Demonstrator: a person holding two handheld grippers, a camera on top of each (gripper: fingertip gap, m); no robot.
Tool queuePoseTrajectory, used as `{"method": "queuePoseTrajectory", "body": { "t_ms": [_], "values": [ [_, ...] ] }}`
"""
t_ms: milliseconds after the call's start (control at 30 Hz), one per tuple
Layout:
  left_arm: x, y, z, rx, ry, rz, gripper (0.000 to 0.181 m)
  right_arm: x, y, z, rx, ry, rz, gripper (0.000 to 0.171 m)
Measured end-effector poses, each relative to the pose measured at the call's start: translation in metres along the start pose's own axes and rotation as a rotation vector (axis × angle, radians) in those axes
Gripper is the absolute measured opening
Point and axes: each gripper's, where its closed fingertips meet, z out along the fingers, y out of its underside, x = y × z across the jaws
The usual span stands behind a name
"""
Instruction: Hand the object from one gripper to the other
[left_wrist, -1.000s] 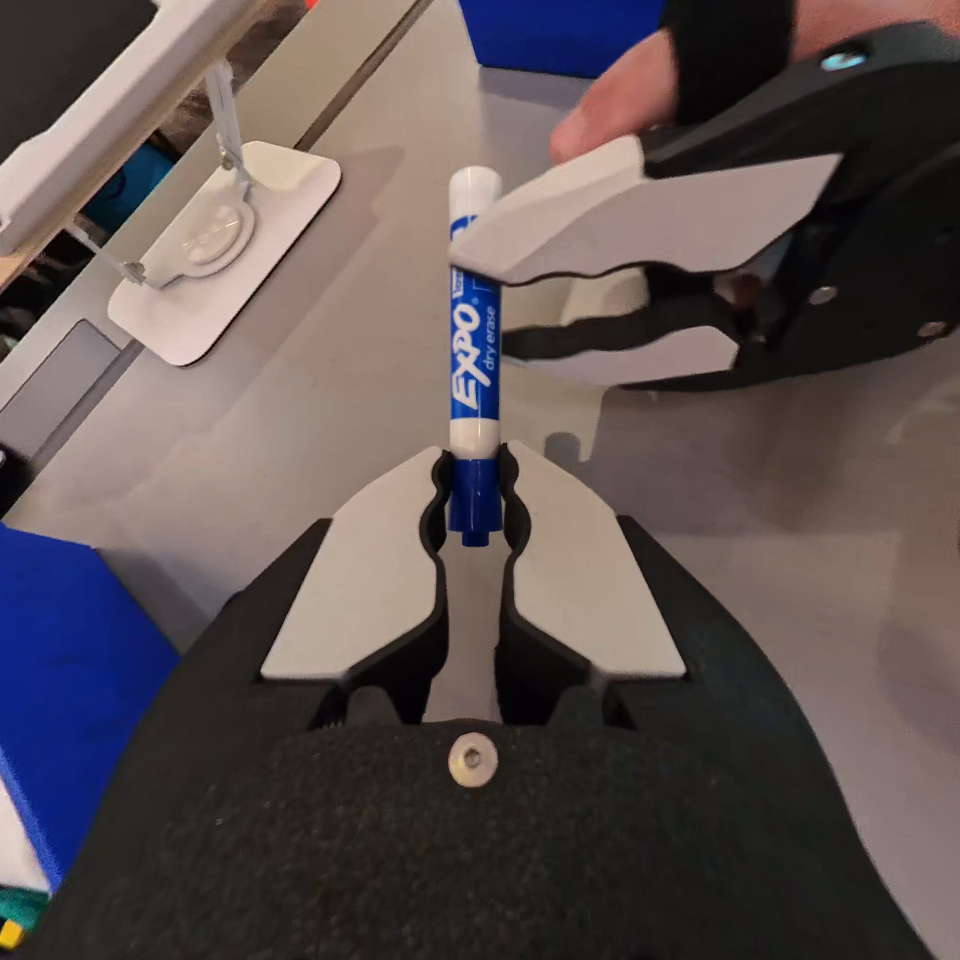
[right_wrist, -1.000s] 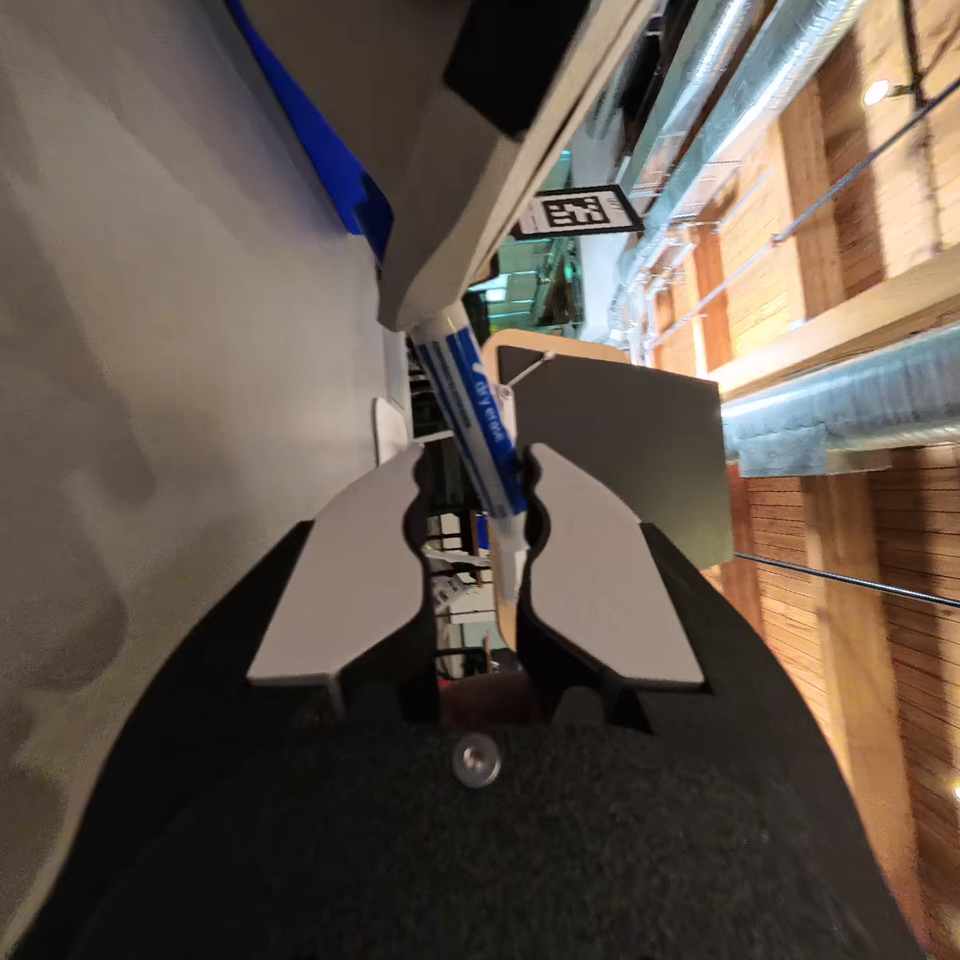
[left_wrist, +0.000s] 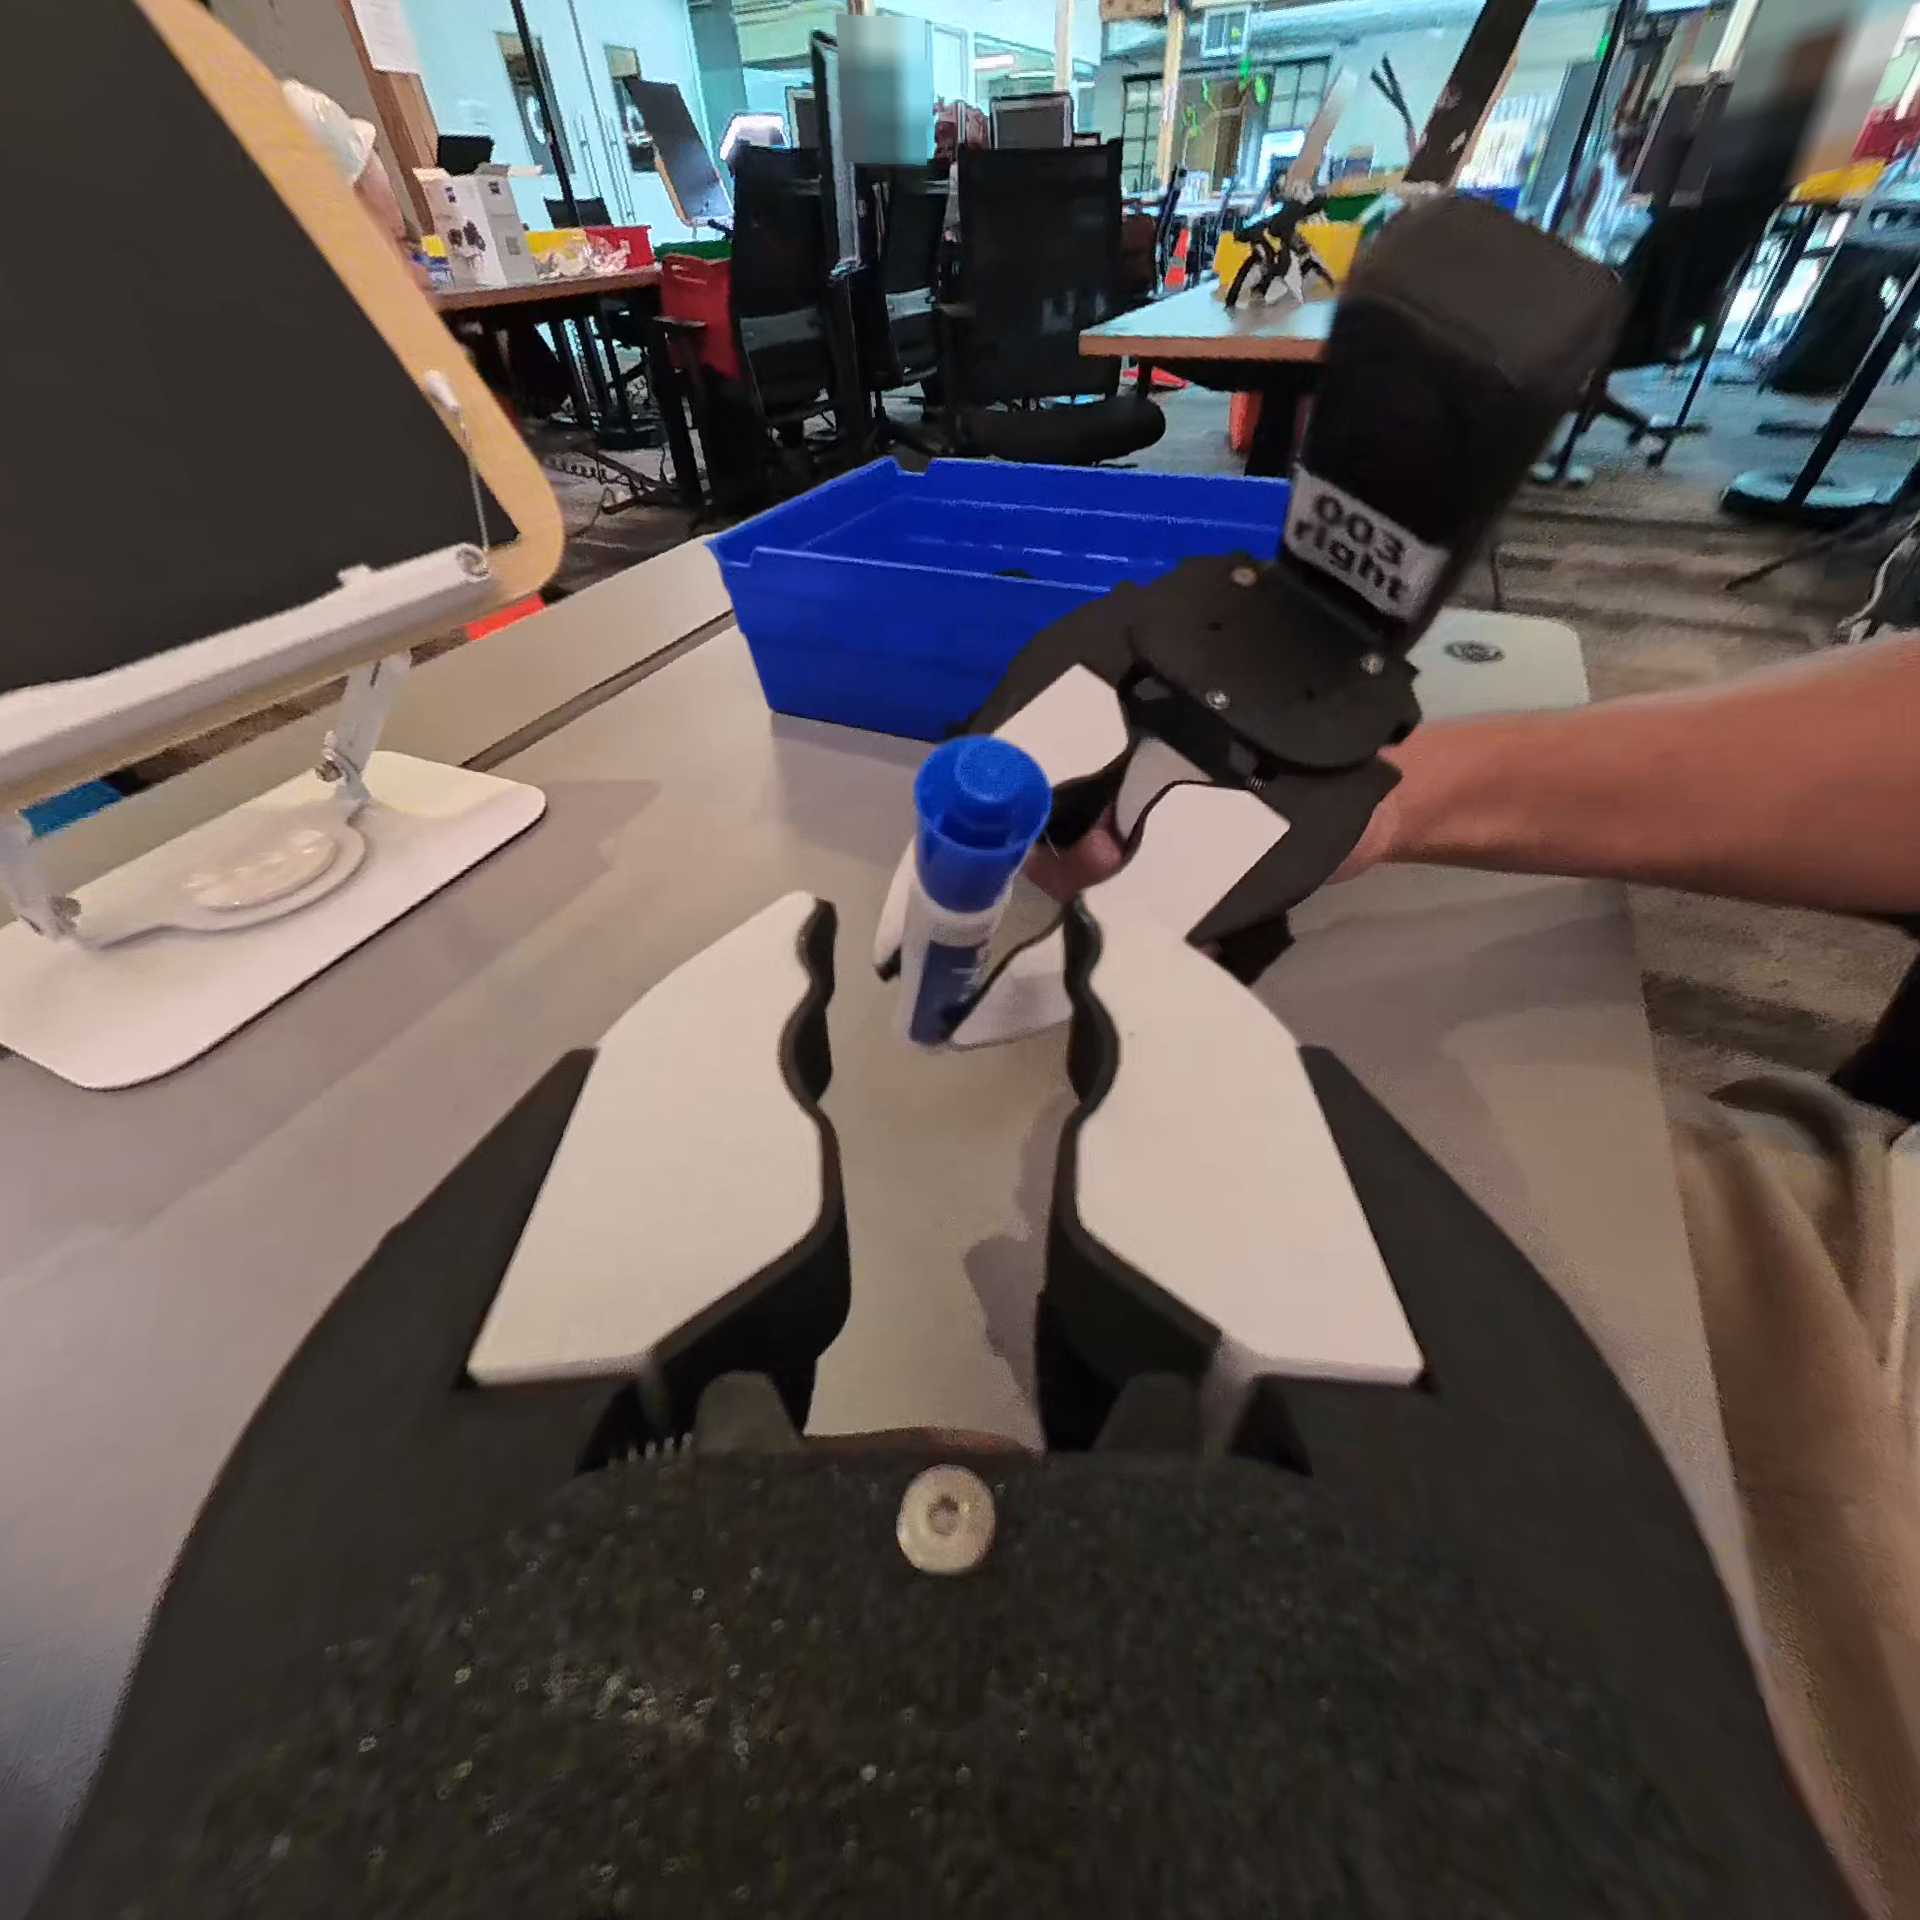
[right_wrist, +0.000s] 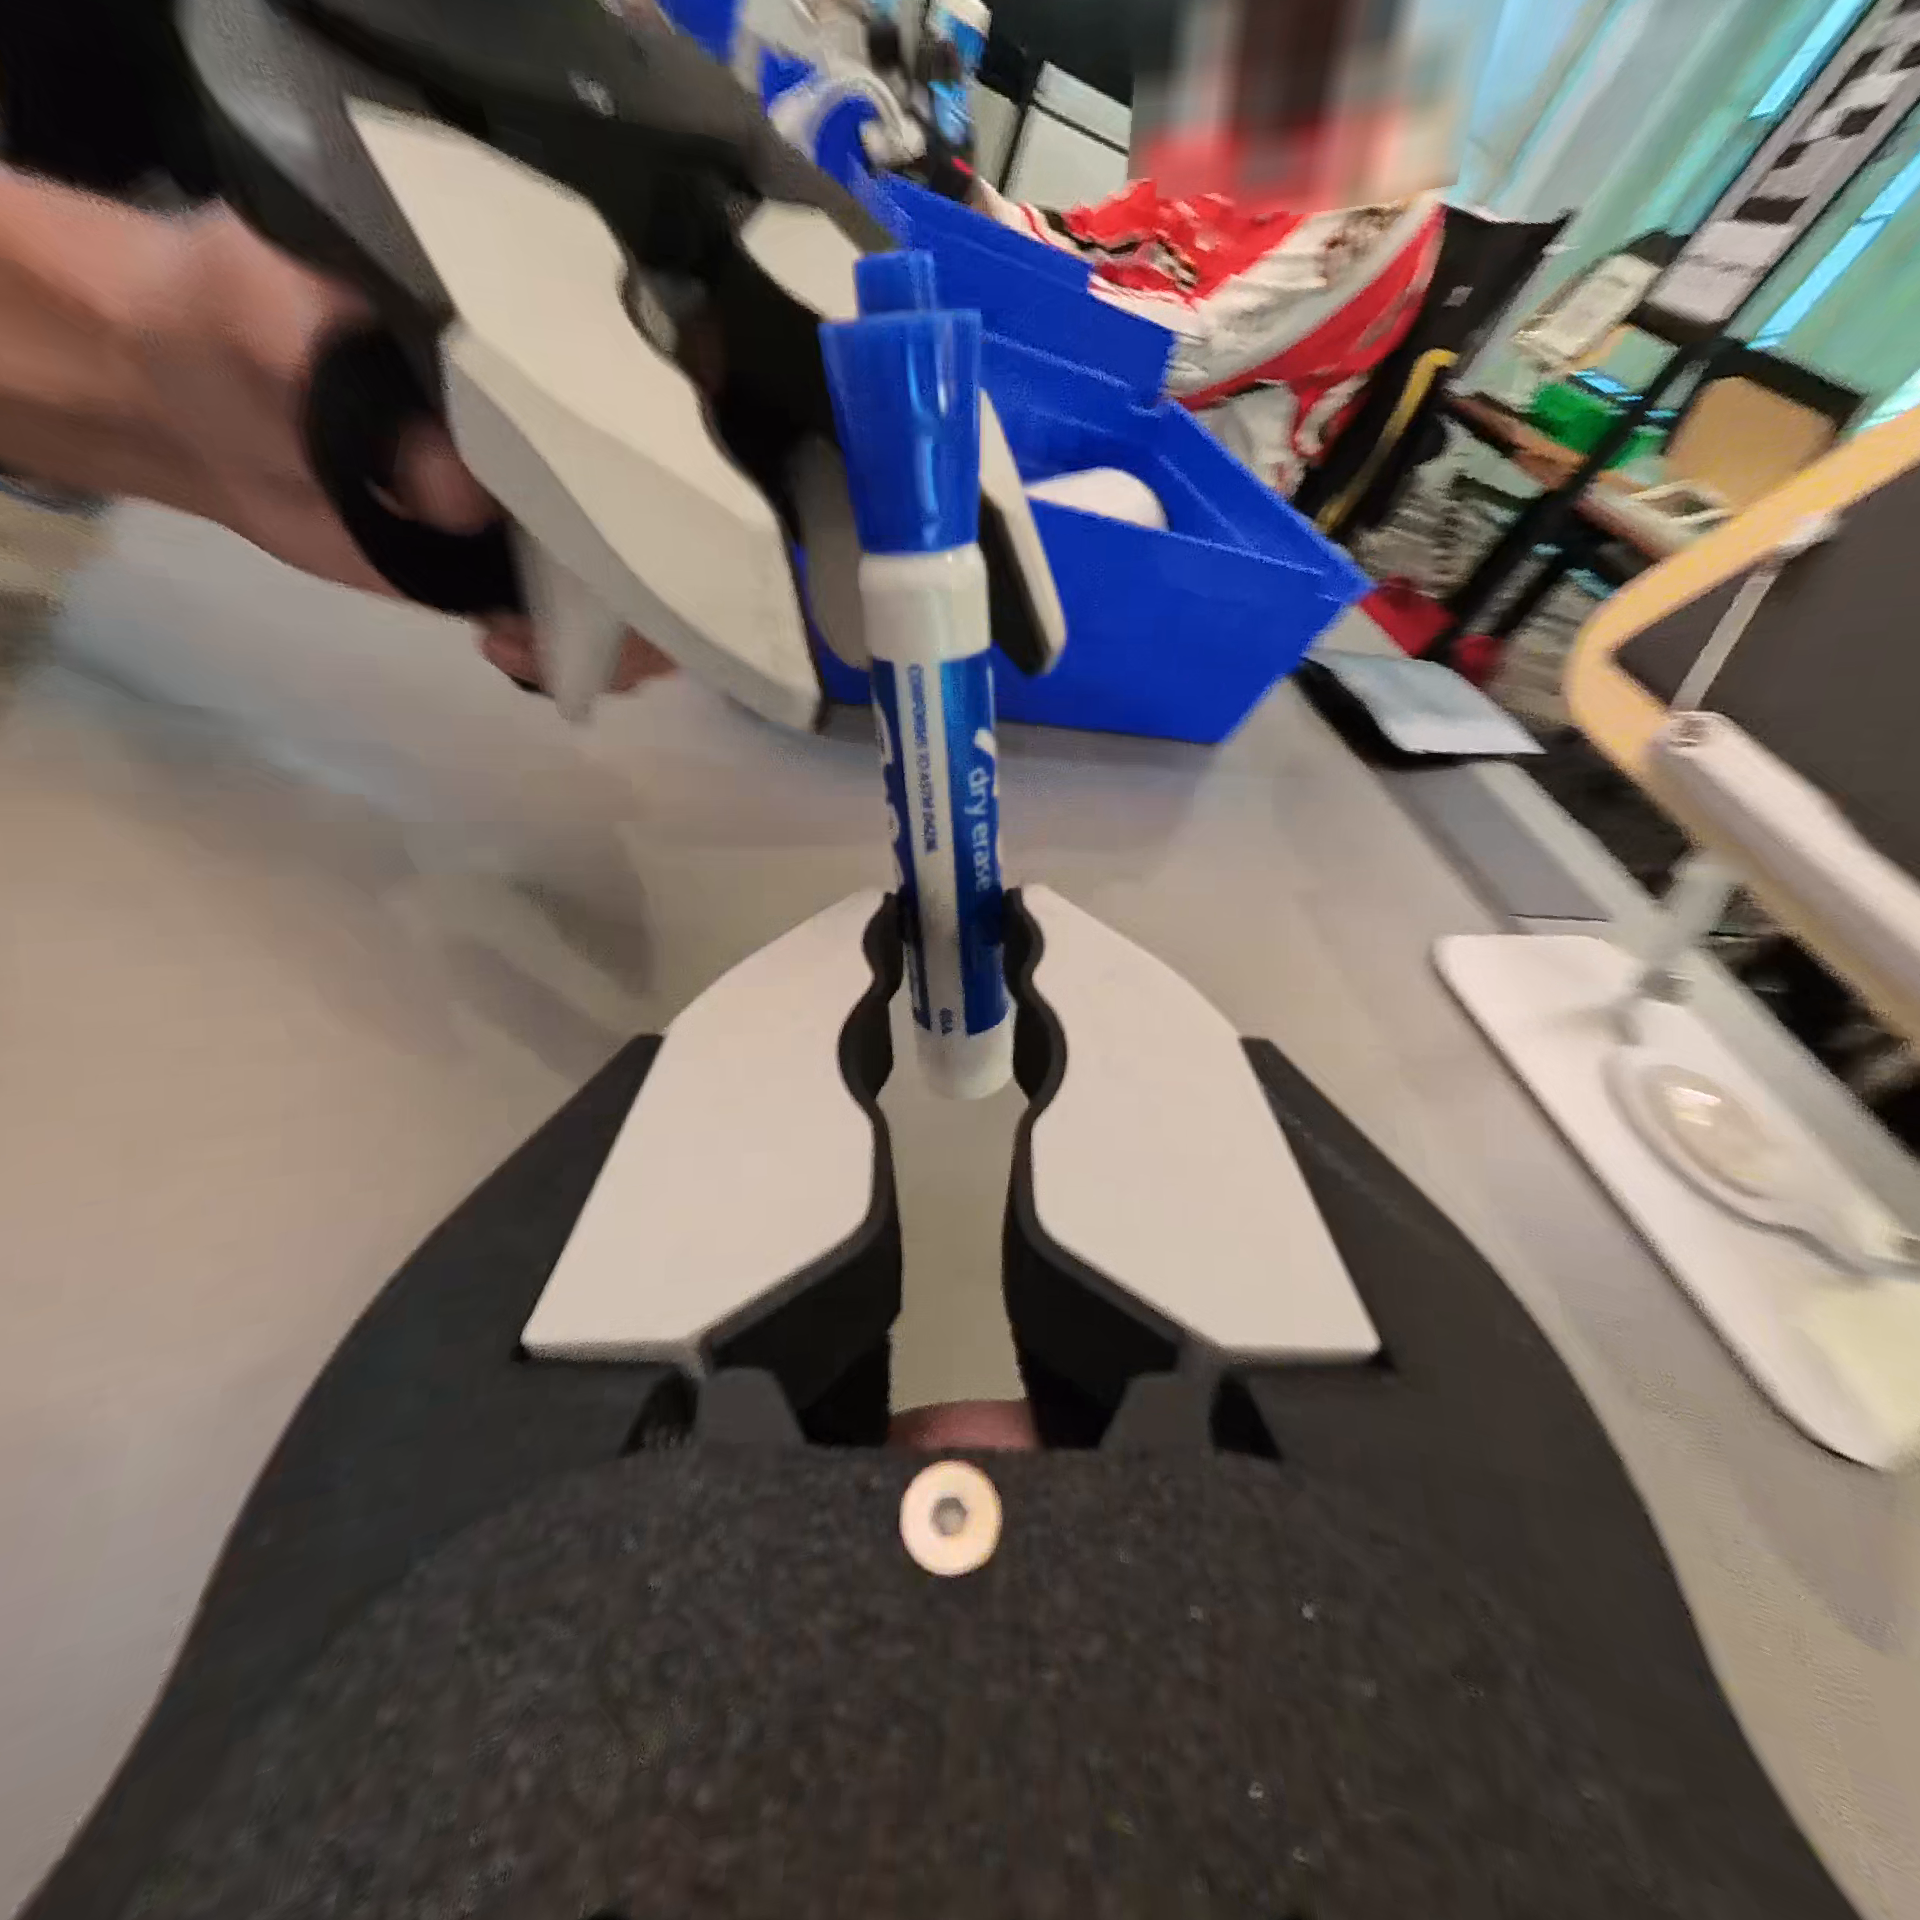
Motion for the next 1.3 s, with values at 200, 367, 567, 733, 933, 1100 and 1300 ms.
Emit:
{"method": "queuePoseTrajectory", "body": {
  "t_ms": [200, 367, 567, 733, 933, 1100, 1300],
  "values": [
    [0.012, -0.005, 0.002, 0.0, 0.028, 0.04, 0.018, -0.022, -0.014, 0.0, 0.088, -0.207, 0.231, 0.019],
    [0.007, -0.003, 0.001, -0.031, 0.002, 0.025, 0.018, -0.019, -0.012, -0.002, 0.096, -0.2, 0.252, 0.021],
    [-0.028, 0.022, -0.006, -0.219, -0.171, 0.048, 0.018, -0.01, -0.02, -0.015, 0.09, -0.245, 0.325, 0.042],
    [-0.043, 0.038, -0.011, -0.489, -0.377, 0.387, 0.018, -0.009, -0.029, -0.019, -0.189, -0.187, 0.152, 0.045],
    [-0.033, 0.046, -0.001, -0.628, -0.461, 0.625, 0.018, -0.007, -0.022, -0.008, -0.3, -0.066, 0.011, 0.036],
    [-0.025, 0.05, 0.005, -0.656, -0.466, 0.687, 0.018, -0.01, -0.014, -0.002, -0.303, -0.061, 0.025, 0.02],
    [-0.024, 0.053, 0.007, -0.628, -0.45, 0.639, 0.018, -0.011, -0.01, -0.003, -0.294, -0.094, 0.04, 0.02]
  ]
}}
